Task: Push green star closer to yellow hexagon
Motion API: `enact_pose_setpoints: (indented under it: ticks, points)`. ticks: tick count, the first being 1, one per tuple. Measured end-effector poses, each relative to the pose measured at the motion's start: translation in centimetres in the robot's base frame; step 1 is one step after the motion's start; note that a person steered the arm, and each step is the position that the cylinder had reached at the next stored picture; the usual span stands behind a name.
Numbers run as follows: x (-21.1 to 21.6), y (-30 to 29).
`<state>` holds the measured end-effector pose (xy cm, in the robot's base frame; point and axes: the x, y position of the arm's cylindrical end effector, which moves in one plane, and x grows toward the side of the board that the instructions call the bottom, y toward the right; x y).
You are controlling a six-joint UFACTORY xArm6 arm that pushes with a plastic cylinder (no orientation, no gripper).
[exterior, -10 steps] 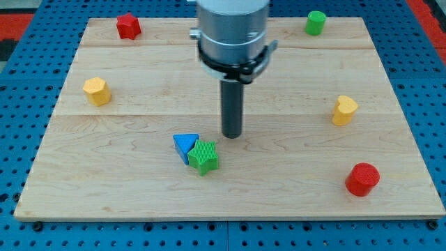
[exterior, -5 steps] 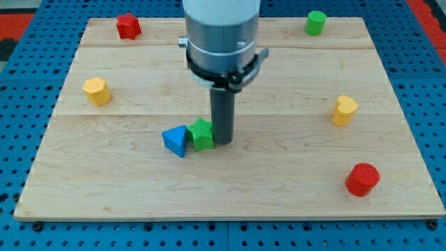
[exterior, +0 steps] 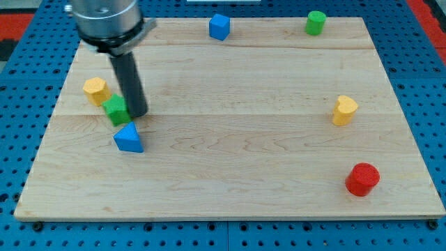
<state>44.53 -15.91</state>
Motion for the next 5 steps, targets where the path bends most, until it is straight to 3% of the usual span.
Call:
enact_pose_setpoints:
  ticks: [1, 3, 5]
  points:
    - [0.9, -1.0]
    - [-5.3, -3.4]
    - [1.6, -6.8]
